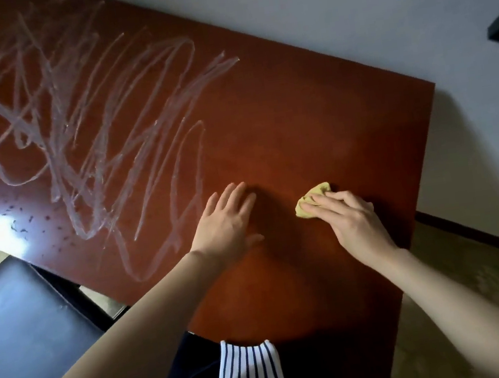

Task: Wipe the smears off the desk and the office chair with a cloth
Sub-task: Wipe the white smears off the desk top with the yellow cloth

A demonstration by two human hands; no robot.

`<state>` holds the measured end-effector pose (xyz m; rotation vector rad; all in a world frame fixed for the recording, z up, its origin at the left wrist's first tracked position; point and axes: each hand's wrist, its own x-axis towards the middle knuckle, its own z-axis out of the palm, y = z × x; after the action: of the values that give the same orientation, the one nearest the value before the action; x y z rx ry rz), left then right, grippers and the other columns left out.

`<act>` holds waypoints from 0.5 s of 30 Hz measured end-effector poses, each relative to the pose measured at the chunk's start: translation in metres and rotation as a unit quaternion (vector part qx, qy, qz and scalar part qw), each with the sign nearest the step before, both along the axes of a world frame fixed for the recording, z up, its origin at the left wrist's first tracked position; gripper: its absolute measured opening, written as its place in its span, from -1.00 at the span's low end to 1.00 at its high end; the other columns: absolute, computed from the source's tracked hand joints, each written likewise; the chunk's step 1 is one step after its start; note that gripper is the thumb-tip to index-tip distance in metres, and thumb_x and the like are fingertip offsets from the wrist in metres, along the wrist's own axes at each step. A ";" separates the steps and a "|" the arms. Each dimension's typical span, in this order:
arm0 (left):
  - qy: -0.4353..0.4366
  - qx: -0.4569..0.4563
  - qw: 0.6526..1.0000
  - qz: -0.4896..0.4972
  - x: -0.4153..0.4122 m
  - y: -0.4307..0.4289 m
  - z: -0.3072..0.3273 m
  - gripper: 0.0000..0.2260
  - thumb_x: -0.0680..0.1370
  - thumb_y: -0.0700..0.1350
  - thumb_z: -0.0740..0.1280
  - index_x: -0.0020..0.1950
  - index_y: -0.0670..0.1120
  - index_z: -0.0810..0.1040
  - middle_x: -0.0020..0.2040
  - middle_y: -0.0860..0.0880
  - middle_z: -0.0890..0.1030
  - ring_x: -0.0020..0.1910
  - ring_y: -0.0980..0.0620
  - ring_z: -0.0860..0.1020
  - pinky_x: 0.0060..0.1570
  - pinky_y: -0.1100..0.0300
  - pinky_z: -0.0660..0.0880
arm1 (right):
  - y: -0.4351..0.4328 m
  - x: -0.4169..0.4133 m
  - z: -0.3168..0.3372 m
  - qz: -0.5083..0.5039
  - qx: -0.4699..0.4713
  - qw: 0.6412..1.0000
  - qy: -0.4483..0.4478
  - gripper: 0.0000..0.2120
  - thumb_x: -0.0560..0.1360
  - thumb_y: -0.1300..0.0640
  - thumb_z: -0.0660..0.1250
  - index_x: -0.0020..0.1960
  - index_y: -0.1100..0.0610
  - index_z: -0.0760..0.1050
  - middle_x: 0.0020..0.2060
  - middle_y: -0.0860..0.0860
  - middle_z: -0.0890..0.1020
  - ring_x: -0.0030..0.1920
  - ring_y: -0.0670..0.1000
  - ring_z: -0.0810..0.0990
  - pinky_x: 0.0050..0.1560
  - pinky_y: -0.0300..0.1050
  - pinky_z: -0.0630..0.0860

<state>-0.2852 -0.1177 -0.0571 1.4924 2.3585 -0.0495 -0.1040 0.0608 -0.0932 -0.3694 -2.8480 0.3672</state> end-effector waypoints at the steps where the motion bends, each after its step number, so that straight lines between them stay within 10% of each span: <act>1: -0.010 -0.021 1.000 0.009 0.000 0.007 -0.003 -0.15 0.51 0.29 0.23 0.57 -0.06 -0.16 0.57 -0.10 -0.19 0.54 -0.07 -0.22 0.47 0.01 -0.20 | 0.009 -0.001 -0.001 -0.024 -0.005 1.000 -0.003 -0.48 0.35 0.49 0.41 0.22 0.09 0.58 0.15 0.04 0.62 0.07 0.14 0.57 -0.01 0.13 0.57; 15: -0.071 -0.119 0.988 0.071 -0.037 0.053 -0.025 0.19 0.25 0.55 0.20 0.30 -0.04 -0.63 0.37 -0.06 -0.59 0.37 -0.04 -0.54 0.37 -0.11 -0.38 | 0.091 -0.094 -0.001 -0.309 -0.090 0.946 0.030 -0.61 0.55 0.40 0.19 0.27 0.10 0.53 0.23 0.04 0.57 0.14 0.15 0.43 0.15 0.02 0.42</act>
<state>-0.3218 -0.0646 -0.0819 1.1740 2.2481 -0.1758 -0.1980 0.1517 -0.0938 -1.2154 -2.4664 0.4908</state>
